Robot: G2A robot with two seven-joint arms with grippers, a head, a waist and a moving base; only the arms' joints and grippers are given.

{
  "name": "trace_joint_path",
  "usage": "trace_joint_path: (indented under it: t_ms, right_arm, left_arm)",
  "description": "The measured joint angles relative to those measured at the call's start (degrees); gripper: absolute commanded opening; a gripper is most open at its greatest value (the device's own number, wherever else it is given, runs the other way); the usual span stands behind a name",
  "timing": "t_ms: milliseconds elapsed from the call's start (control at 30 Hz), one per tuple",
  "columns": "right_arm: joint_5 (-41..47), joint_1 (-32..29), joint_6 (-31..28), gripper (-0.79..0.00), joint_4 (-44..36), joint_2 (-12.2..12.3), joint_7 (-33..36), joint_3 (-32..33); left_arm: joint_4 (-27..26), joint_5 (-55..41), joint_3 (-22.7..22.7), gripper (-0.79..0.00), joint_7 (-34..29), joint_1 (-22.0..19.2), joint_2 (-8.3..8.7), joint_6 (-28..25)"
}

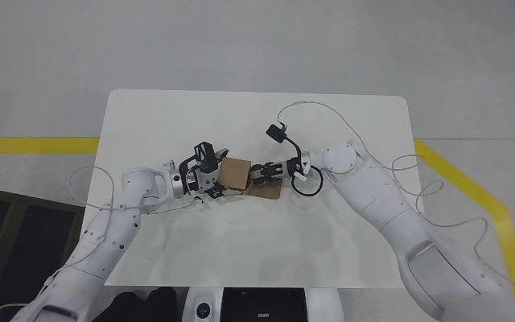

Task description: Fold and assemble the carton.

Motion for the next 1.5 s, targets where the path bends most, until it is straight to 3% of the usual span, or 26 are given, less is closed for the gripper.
trace_joint_path:
  t_ms: [467, 700, 967, 1067, 1133, 1500]
  right_arm:
    - [4.1, 1.3, -4.4, -0.785, 6.8, -3.2, 1.6, -0.7]
    - [3.2, 2.6, -6.0, -0.785, 8.9, -3.1, 4.4, 0.3]
    - [-1.5, 3.2, -2.2, -0.779, 6.3, 0.5, 9.4, 4.7]
    - [-3.6, 1.7, 0.7, -0.606, 3.5, 2.4, 10.9, 6.8]
    - [-4.3, 0.2, 2.3, -0.573, 1.4, 3.6, 11.1, 8.4]
    - [-9.3, -8.3, 9.0, -0.557, -11.8, 8.1, 9.2, 15.3]
  left_arm:
    - [0.1, -2.0, -0.7, 0.0, -2.1, 0.1, -0.13, 0.7]
    - [0.4, -2.9, -1.1, 0.0, -2.9, 0.1, -0.19, 0.9]
    - [0.5, -4.0, -1.4, 0.0, -3.9, -0.2, -0.33, 1.8]
    - [0.3, -4.2, -1.4, 0.0, -4.2, -0.2, -0.4, 2.1]
    - [0.2, -4.2, -1.4, 0.0, -4.3, -0.2, -0.44, 2.3]
    - [-0.2, -4.5, -1.8, 0.0, -4.7, 0.1, -0.52, 2.8]
